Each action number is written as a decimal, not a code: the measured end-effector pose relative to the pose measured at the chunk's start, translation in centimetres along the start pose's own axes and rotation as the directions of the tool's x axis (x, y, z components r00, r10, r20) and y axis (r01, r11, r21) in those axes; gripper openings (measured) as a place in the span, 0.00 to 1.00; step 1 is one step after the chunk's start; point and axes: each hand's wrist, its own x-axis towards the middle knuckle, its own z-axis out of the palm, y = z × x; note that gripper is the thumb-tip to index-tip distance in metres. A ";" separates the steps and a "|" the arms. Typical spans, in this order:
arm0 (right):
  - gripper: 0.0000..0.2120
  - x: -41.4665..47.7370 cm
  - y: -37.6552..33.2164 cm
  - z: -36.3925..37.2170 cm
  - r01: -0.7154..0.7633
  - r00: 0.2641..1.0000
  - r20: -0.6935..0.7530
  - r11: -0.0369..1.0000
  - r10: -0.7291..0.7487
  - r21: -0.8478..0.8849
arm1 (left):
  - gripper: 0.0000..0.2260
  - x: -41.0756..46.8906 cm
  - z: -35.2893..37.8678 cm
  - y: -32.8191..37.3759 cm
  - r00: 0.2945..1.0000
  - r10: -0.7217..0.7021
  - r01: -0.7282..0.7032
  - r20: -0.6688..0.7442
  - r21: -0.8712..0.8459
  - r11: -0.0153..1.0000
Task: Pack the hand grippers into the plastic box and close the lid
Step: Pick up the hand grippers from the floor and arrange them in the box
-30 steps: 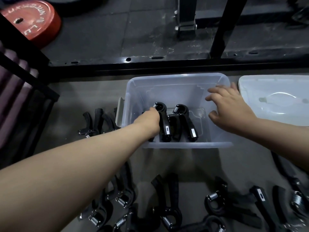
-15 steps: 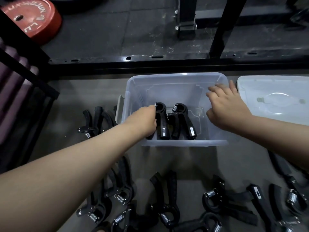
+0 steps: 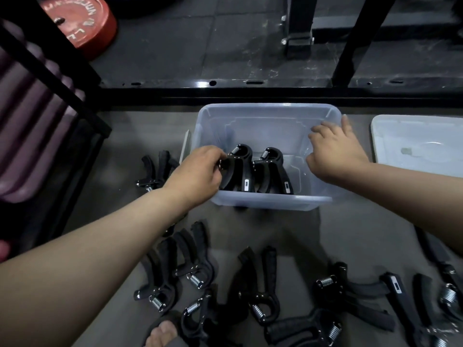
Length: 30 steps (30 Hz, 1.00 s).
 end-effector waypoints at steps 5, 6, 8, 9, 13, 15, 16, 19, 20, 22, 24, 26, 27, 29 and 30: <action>0.27 1.2 -2.3 -0.6 -0.017 1.000 0.019 1.000 0.017 0.000 | 0.16 -2.0 -0.3 -2.2 1.000 0.013 -0.012 -0.014 0.031 0.999; 0.27 1.4 -2.8 -0.7 -0.012 1.000 0.016 1.000 0.012 0.005 | 0.16 -2.2 -0.5 -2.6 1.000 0.007 -0.007 -0.020 0.025 1.000; 0.26 1.8 -3.5 -1.0 0.001 1.000 0.011 1.000 -0.001 0.006 | 0.16 -2.6 -0.7 -3.2 1.000 -0.014 0.014 -0.025 0.017 1.000; 0.26 2.1 -3.7 -1.0 0.008 1.000 0.012 1.000 -0.008 0.000 | 0.15 -2.7 -0.8 -3.4 0.999 -0.025 0.025 -0.026 0.014 1.000; 0.26 2.6 -4.0 -1.2 0.038 0.999 0.038 0.998 -0.036 -0.058 | 0.14 -3.9 0.0 -3.1 0.997 -0.014 0.013 -0.080 -0.012 1.000; 0.26 2.5 -4.1 -1.4 0.040 0.998 0.049 0.996 -0.037 -0.076 | 0.16 -5.9 1.7 -2.5 0.979 0.103 -0.087 -0.178 0.095 0.992; 0.26 2.4 -4.1 -1.4 0.041 0.998 0.046 0.996 -0.037 -0.081 | 0.18 -7.2 2.8 -2.3 0.959 0.183 -0.143 -0.215 0.188 0.972; 0.26 2.4 -4.0 -1.2 0.056 0.998 0.024 0.994 -0.055 -0.088 | 0.20 -11.5 6.4 -2.7 0.841 0.541 -0.492 0.003 0.422 0.762; 0.26 2.4 -3.9 -1.1 0.064 0.998 0.013 0.994 -0.063 -0.085 | 0.20 -12.5 7.4 -3.3 0.792 0.591 -0.592 0.157 0.438 0.677; 0.26 2.4 -4.0 -1.1 0.075 0.997 0.005 0.995 -0.075 -0.073 | 0.21 -13.0 8.1 -4.2 0.790 0.486 -0.612 0.373 0.438 0.658; 0.26 2.5 -4.0 -1.1 0.073 0.997 0.009 0.994 -0.072 -0.085 | 0.21 -12.2 7.8 -4.7 0.800 0.308 -0.553 0.515 0.433 0.712; 0.26 2.6 -4.0 -1.1 0.064 0.998 0.031 0.993 -0.061 -0.102 | 0.22 -11.2 7.6 -5.7 0.769 0.226 -0.543 0.598 0.425 0.724; 0.26 2.6 -4.1 -1.2 0.061 0.997 0.046 0.992 -0.056 -0.108 | 0.25 -10.8 7.3 -6.2 0.750 0.199 -0.540 0.631 0.409 0.736; 0.26 2.6 -4.1 -1.2 0.060 0.997 0.059 0.991 -0.053 -0.119 | 0.28 -10.2 6.9 -6.8 0.709 0.189 -0.573 0.679 0.400 0.715; 0.26 2.6 -4.1 -1.3 0.059 0.997 0.061 0.990 -0.052 -0.128 | 0.28 -10.0 7.1 -7.0 0.688 0.204 -0.602 0.696 0.391 0.696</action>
